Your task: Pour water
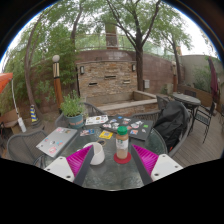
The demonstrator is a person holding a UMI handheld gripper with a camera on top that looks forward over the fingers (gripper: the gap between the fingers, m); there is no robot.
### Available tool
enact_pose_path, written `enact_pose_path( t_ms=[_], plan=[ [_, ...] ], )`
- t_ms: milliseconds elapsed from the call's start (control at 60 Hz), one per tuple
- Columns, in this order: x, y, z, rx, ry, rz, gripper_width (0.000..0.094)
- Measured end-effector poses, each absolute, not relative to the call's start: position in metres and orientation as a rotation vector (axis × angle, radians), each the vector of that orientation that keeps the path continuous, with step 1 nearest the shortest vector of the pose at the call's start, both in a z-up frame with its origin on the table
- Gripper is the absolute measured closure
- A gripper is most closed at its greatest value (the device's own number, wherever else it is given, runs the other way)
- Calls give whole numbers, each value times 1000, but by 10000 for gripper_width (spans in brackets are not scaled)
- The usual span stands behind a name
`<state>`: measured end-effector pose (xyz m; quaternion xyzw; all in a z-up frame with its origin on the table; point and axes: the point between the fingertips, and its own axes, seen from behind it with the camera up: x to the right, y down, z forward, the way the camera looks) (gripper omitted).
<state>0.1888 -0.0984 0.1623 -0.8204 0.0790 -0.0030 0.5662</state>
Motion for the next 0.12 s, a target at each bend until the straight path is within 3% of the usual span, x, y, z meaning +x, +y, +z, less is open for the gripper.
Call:
enact_pose_path(
  t_ms=[117],
  plan=[
    [169, -146, 214, -1922, 218, 6, 97]
  ],
)
